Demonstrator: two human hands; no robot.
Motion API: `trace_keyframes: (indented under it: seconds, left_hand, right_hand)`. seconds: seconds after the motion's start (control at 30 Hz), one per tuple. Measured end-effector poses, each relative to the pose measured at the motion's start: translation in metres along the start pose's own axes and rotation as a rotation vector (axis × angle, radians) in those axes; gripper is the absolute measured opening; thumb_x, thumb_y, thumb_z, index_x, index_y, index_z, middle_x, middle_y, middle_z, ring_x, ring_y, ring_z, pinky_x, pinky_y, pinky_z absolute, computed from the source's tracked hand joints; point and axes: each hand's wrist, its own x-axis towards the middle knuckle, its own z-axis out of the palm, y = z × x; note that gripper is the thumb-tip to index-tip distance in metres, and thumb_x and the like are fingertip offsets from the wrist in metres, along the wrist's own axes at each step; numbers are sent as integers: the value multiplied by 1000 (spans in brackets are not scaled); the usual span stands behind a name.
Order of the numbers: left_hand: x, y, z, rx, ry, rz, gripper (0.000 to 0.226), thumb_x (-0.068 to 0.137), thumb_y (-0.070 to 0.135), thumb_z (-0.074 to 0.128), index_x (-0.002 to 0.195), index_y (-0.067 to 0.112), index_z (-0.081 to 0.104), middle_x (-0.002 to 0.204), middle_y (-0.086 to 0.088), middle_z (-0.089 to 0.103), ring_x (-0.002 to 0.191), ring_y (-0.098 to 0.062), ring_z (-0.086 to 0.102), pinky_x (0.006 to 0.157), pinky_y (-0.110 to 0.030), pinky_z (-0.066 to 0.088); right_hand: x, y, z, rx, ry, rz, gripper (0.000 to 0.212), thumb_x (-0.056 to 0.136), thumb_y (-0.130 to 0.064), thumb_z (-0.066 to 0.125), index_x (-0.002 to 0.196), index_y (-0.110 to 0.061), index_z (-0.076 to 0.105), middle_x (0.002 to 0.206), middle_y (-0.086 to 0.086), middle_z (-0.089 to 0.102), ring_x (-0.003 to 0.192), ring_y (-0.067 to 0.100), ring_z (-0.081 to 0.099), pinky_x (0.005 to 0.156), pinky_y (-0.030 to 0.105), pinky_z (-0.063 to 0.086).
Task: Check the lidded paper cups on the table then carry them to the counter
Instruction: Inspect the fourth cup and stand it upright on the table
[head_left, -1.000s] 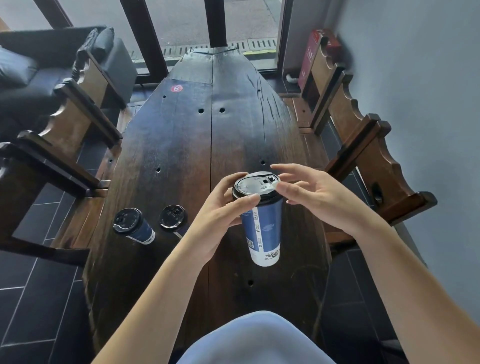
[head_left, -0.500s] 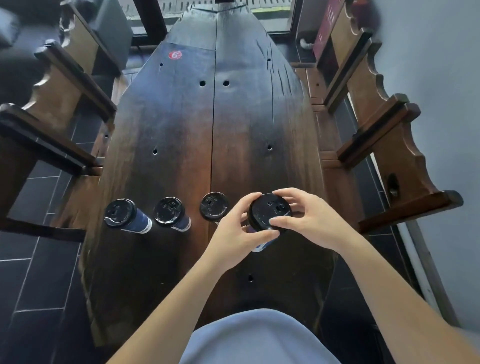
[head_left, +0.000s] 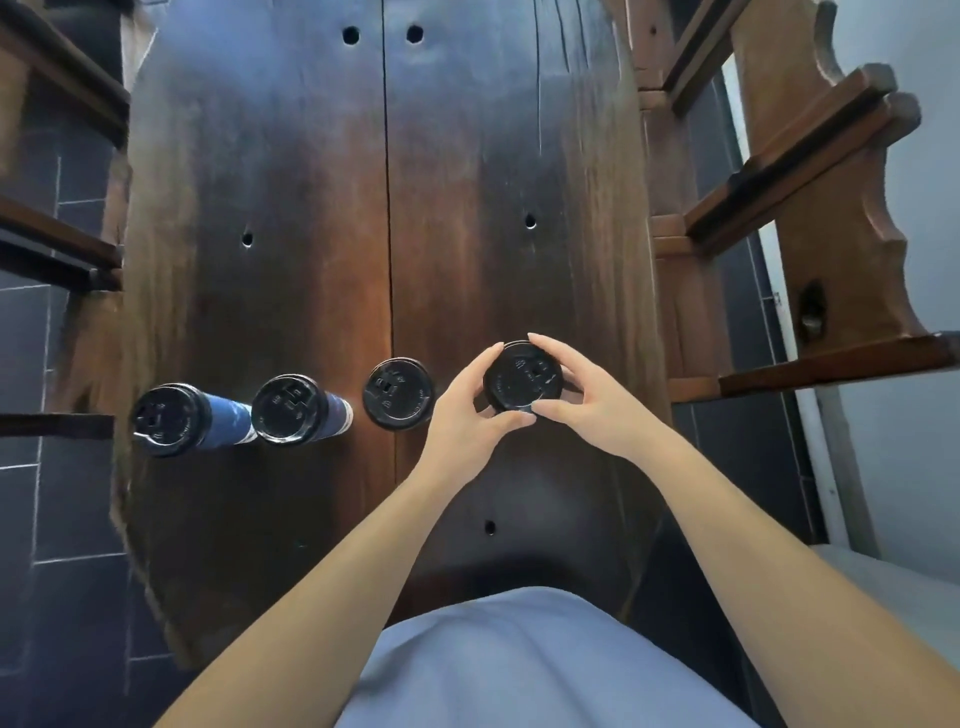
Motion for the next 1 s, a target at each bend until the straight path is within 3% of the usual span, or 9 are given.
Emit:
trace_keyframes:
  seconds: [0.17, 0.33, 0.53, 0.63, 0.7, 0.77, 0.83, 0.93, 1.0]
  left_hand:
    - [14, -8, 2, -9, 0, -10, 78, 84, 9, 86, 149, 32, 48, 146, 13, 58, 135, -10, 56, 109, -18, 46]
    - [15, -21, 6, -21, -5, -23, 76, 85, 6, 84, 145, 35, 47, 146, 9, 58, 136, -13, 56, 114, -31, 48]
    - [15, -26, 10, -6, -17, -40, 75, 89, 5, 80, 149, 32, 44, 146, 14, 54, 136, -8, 52, 106, -11, 44]
    - [13, -27, 12, 39, -10, -24, 77, 91, 9, 79, 154, 30, 40, 155, 10, 48, 144, -10, 45, 118, -34, 44]
    - [10, -23, 14, 121, 7, -26, 84, 92, 21, 80, 160, 31, 31, 168, 7, 33, 154, -14, 32, 123, -46, 37]
    - [0, -14, 12, 208, 49, -27, 96, 89, 31, 81, 163, 34, 20, 173, 8, 19, 159, -16, 21, 126, -48, 29]
    - [-21, -2, 7, 305, 94, 57, 97, 90, 31, 81, 164, 36, 18, 173, 7, 19, 159, -16, 21, 127, -40, 24]
    - [-75, 5, -9, 464, 228, 273, 79, 93, 26, 78, 159, 33, 36, 160, -1, 41, 144, -19, 43, 120, -33, 38]
    - [-109, -7, -23, 526, 324, 351, 66, 92, 21, 79, 151, 27, 50, 144, -6, 54, 130, -17, 51, 112, -22, 42]
  right_hand:
    - [15, 7, 0, 0, -6, 17, 74, 95, -11, 70, 156, -33, 33, 149, -21, 43, 130, -5, 46, 96, -2, 38]
    - [22, 18, 7, -20, -18, 31, 74, 94, -11, 72, 153, -35, 35, 148, -20, 44, 133, -1, 46, 112, 20, 40]
    - [21, 23, 17, 12, 11, 49, 73, 96, -8, 68, 154, -35, 32, 157, -10, 40, 144, 8, 38, 117, 31, 38]
    - [20, 19, 17, 14, 10, 48, 75, 96, -9, 69, 155, -34, 30, 158, -9, 39, 145, 9, 37, 121, 40, 37]
    - [18, 14, 14, -8, 4, 52, 85, 92, -22, 76, 158, -35, 24, 164, -9, 31, 150, 13, 31, 124, 45, 32]
    - [12, 6, 11, -40, 69, 49, 94, 87, -38, 80, 158, -39, 20, 168, -10, 21, 154, 17, 24, 124, 47, 25]
    - [0, -5, 8, -18, 230, -21, 89, 85, -42, 79, 156, -39, 26, 167, -12, 24, 152, 17, 27, 122, 46, 27]
    - [-32, -18, 18, -25, 491, -201, 67, 88, -32, 78, 147, -30, 45, 150, -11, 45, 135, 9, 46, 111, 29, 44]
    - [-52, -25, 34, -33, 540, -266, 55, 89, -24, 78, 139, -25, 53, 139, -7, 56, 117, 6, 59, 96, 20, 55]
